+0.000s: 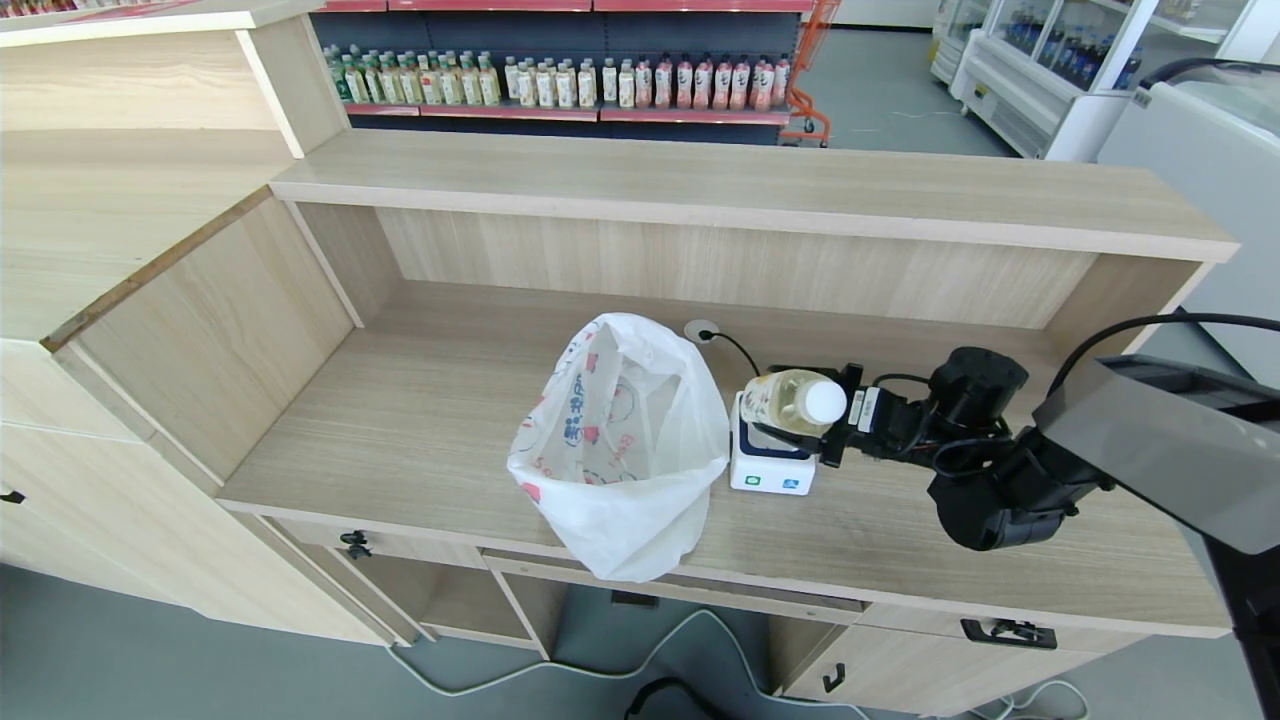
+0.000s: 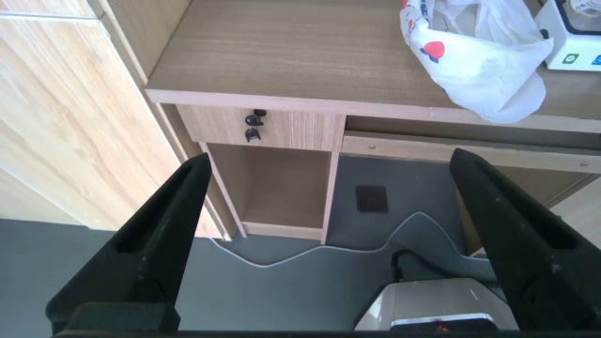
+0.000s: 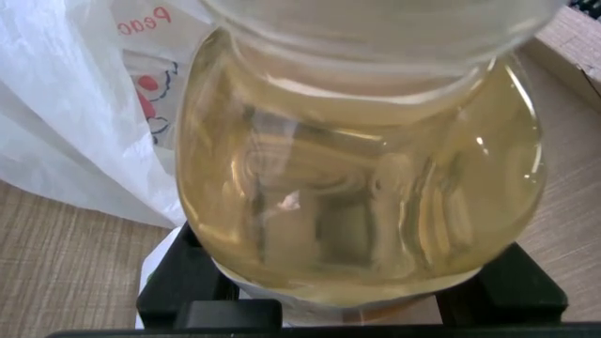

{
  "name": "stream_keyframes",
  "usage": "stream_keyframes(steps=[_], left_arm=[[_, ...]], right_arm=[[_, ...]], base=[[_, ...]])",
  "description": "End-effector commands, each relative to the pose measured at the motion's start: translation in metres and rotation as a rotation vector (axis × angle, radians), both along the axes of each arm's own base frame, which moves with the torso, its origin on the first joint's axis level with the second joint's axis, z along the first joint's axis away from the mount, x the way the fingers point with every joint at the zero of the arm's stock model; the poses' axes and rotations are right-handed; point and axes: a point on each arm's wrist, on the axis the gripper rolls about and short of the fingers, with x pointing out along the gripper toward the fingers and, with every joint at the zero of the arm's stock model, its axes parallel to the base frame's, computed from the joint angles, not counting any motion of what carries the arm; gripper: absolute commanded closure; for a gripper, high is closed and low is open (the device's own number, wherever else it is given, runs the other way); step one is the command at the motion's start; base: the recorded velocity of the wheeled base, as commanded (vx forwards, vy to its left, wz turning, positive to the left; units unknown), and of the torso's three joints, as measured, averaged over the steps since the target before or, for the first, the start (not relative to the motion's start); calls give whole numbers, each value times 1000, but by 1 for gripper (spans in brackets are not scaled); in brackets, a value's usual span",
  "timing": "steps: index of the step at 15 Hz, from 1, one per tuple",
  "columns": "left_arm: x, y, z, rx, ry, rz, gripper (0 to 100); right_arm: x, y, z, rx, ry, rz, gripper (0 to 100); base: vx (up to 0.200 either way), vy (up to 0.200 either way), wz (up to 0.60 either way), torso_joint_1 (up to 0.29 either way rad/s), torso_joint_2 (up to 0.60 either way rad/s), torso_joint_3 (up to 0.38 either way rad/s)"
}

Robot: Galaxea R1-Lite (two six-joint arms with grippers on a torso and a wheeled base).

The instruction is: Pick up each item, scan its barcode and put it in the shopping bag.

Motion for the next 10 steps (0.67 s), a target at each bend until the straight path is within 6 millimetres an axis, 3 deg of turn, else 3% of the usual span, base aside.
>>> stream_keyframes(steps=[1, 8, 10], left_arm=[[0, 0, 0, 0, 1, -1, 0], [0, 0, 0, 0, 1, -1, 0], [0, 0, 0, 0, 1, -1, 0]], right_arm=[[1, 0, -3, -1, 5, 0, 100], [4, 3, -7, -2, -4, 4, 100], [1, 2, 7, 7, -21, 7, 100]], base=[[0, 0, 0, 0, 0, 0], [0, 0, 0, 0, 0, 0], [0, 0, 0, 0, 0, 0]])
